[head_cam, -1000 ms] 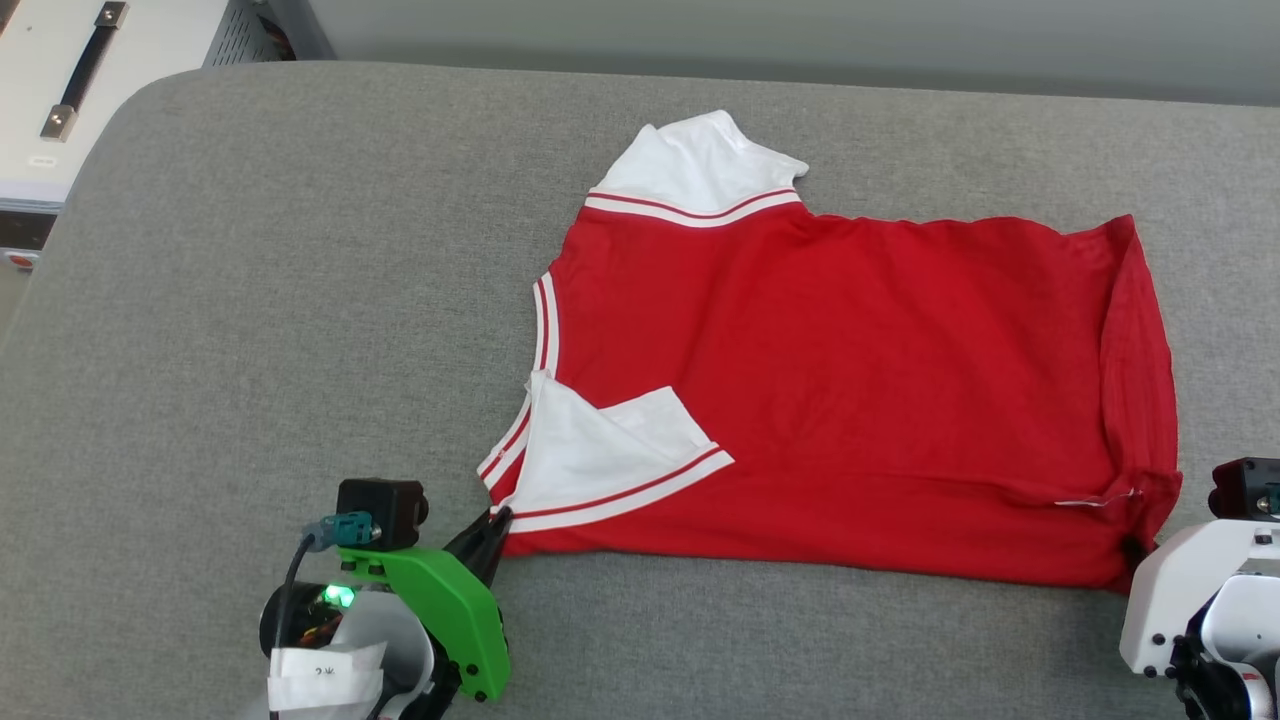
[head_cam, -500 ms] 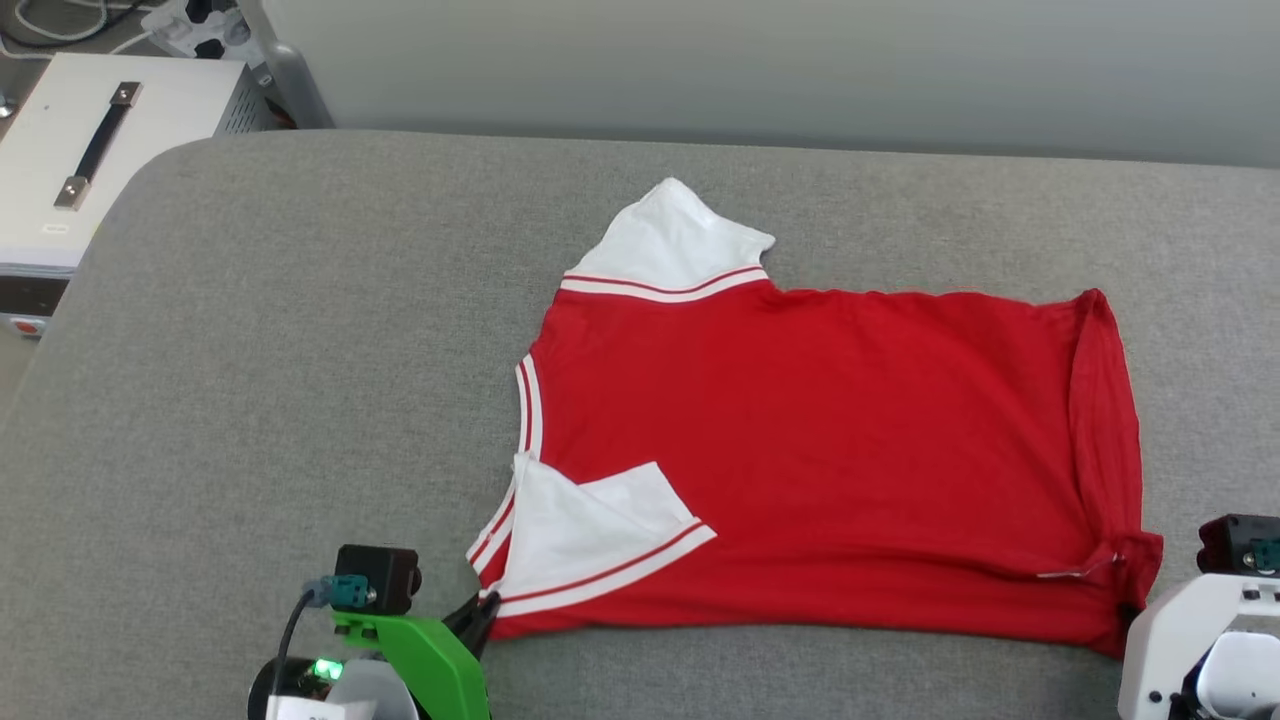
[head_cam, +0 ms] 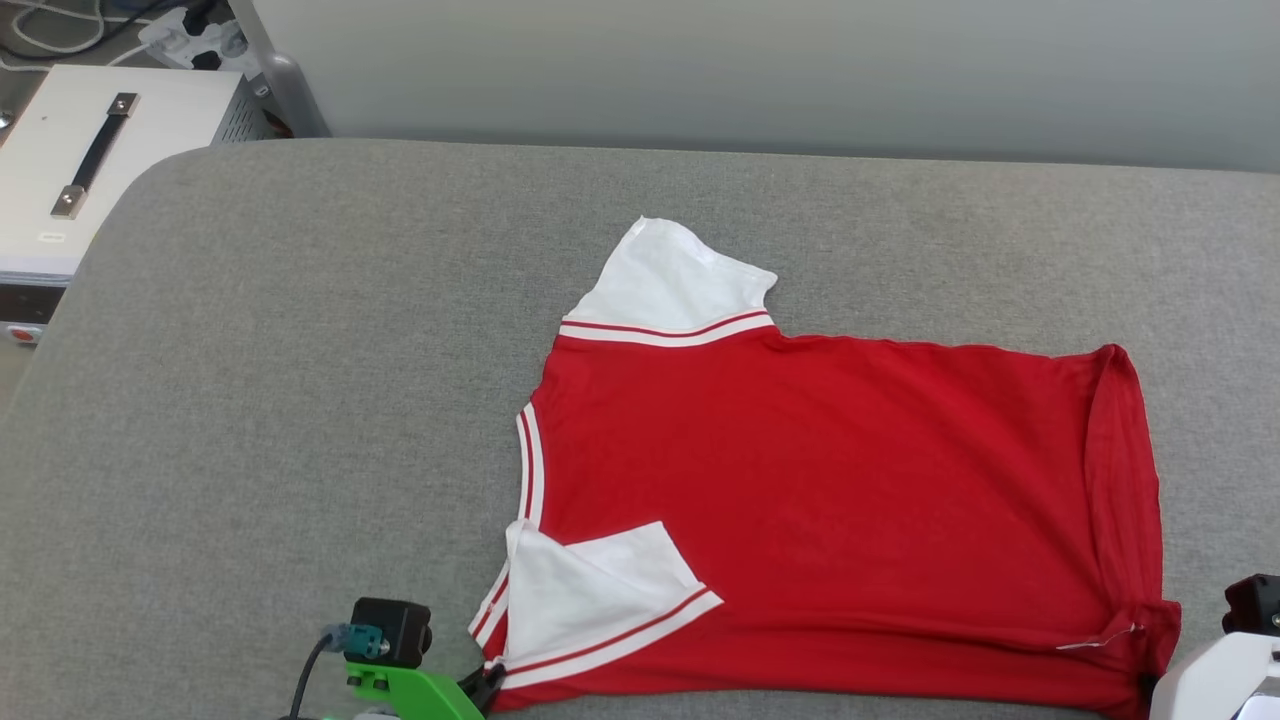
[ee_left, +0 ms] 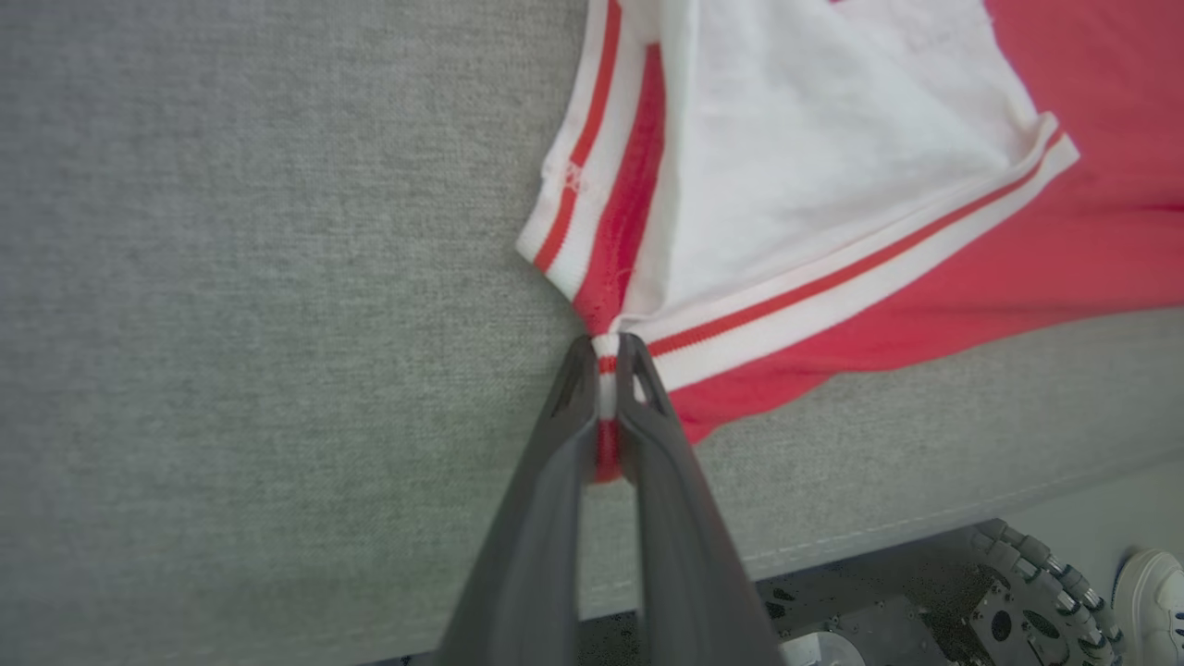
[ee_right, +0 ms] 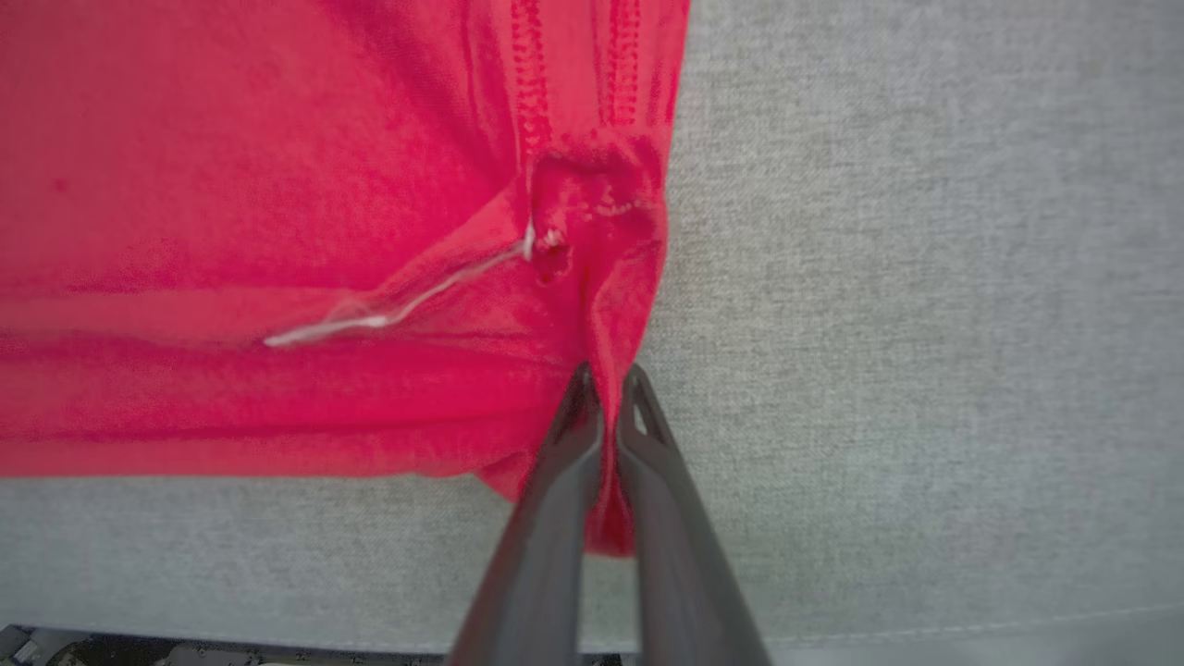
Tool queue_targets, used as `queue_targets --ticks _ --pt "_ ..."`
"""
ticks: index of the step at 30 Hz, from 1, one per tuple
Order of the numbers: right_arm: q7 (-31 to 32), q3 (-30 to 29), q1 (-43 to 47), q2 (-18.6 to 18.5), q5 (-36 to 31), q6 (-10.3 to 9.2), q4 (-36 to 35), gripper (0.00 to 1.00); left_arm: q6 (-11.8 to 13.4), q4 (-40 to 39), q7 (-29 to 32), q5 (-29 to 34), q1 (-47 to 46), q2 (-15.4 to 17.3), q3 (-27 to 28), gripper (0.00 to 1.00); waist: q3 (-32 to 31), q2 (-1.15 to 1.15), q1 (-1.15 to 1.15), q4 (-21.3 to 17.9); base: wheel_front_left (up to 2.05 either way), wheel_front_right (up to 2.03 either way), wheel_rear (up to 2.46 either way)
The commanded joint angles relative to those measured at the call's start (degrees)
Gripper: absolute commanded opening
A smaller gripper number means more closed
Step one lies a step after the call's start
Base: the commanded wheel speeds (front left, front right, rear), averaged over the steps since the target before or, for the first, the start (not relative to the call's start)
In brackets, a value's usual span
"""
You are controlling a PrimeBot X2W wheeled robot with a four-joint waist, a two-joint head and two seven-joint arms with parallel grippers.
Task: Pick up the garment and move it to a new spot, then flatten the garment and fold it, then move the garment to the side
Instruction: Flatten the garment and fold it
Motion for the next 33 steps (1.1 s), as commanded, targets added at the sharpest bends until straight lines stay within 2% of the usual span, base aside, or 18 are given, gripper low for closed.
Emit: queue_targets --ticks 1,12,13,14,15,20,26,30,31,33 --pt "0.15 0.07 0.22 0.30 0.16 -0.10 0.22 0.00 0.12 1.22 -0.14 0.74 -0.62 -0.25 -0.01 0.00 0.81 0.00 0.00 -0.21 0.00 0.00 0.00" --pt "-2.20 2.47 -1.73 0.29 -0.68 -0.10 4.54 0.00 -1.75 7.24 -0.24 1.09 -2.56 -2.44 -1.27 0.00 2.23 0.00 0.00 -0.58 0.00 0.00 0.00" --pt "-2.43 2.71 -1.80 0.13 -0.73 -0.10 4.90 0.11 -1.71 7.56 -0.61 1.50 -2.72 -2.45 -1.38 0.48 2.05 0.00 0.00 -0.57 0.00 0.00 0.00" --pt "-2.78 2.98 -1.84 -0.08 -0.81 -0.10 5.08 0.60 -1.72 7.77 -1.00 1.81 -2.82 -2.46 -1.44 1.00 1.87 0.00 0.00 -0.56 0.00 0.00 0.00" --pt "-3.40 3.10 -1.94 -0.30 -0.80 -0.10 5.23 1.00 -1.69 8.02 -1.45 1.94 -2.94 -2.56 -1.34 1.00 1.57 0.00 0.00 -0.57 0.00 0.00 0.00" --pt "-5.46 3.32 -2.49 -0.94 -0.07 -0.10 5.23 1.00 -1.69 8.34 -4.13 2.67 -3.42 -2.87 -0.71 1.00 -0.32 0.00 0.00 -0.63 0.00 0.00 0.00" --pt "-9.05 4.31 -3.14 -1.93 1.55 -0.10 1.67 1.00 -1.78 6.83 -9.39 4.39 -4.22 -2.77 0.56 1.00 -2.62 0.00 0.00 -0.79 0.00 0.00 0.00" --pt "-14.28 5.16 -4.08 -2.72 2.01 -0.10 -1.96 1.00 -2.60 4.46 -15.22 6.87 -5.41 -2.70 1.38 1.00 -3.47 0.00 0.00 -0.98 0.00 0.00 0.00" --pt "-19.15 5.55 -4.87 -2.53 2.13 -0.10 -3.88 1.00 -2.60 3.21 -19.14 8.80 -6.03 -2.95 2.19 1.00 -3.59 0.00 0.00 -1.21 0.00 0.00 0.00" --pt "-22.62 6.12 -5.04 -2.23 2.22 -0.10 -4.75 1.00 -2.62 2.43 -20.80 10.41 -6.30 -3.33 2.93 1.00 -3.56 0.00 0.00 -1.32 0.00 0.00 0.00"
